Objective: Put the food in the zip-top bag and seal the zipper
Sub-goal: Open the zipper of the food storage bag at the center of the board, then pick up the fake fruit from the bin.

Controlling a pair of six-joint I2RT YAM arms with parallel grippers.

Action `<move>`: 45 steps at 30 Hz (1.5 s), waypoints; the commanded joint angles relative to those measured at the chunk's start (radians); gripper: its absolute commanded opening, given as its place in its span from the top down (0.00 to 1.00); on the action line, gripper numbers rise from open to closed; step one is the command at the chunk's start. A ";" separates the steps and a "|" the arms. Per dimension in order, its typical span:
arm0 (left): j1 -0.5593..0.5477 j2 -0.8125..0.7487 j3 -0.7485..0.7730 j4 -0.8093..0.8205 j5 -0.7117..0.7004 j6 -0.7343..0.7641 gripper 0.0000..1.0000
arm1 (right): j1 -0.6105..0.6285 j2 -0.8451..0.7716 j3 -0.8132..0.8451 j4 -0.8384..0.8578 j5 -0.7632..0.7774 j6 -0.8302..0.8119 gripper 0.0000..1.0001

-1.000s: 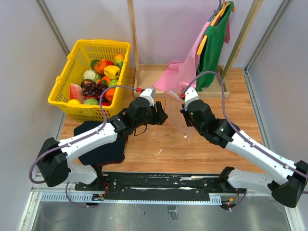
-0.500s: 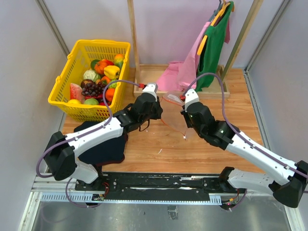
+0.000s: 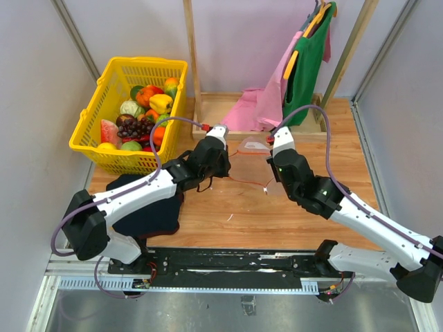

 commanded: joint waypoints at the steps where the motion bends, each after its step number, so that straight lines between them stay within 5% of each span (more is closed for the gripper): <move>1: 0.005 -0.059 -0.031 0.039 0.054 -0.007 0.79 | 0.010 -0.013 -0.022 0.033 -0.033 -0.016 0.99; 12: 0.005 -0.037 -0.029 0.132 0.151 -0.029 0.48 | 0.010 0.019 -0.040 0.030 -0.030 0.017 0.99; 26: 0.016 -0.189 -0.007 0.023 0.087 0.010 0.10 | 0.010 0.075 -0.026 0.024 0.006 0.043 0.99; 37: 0.316 -0.306 0.127 -0.221 0.054 0.133 0.01 | 0.010 0.098 -0.020 0.026 -0.006 0.041 0.99; 45: 0.621 -0.230 0.289 -0.373 0.129 0.279 0.01 | 0.010 0.111 -0.016 0.025 -0.010 0.036 0.99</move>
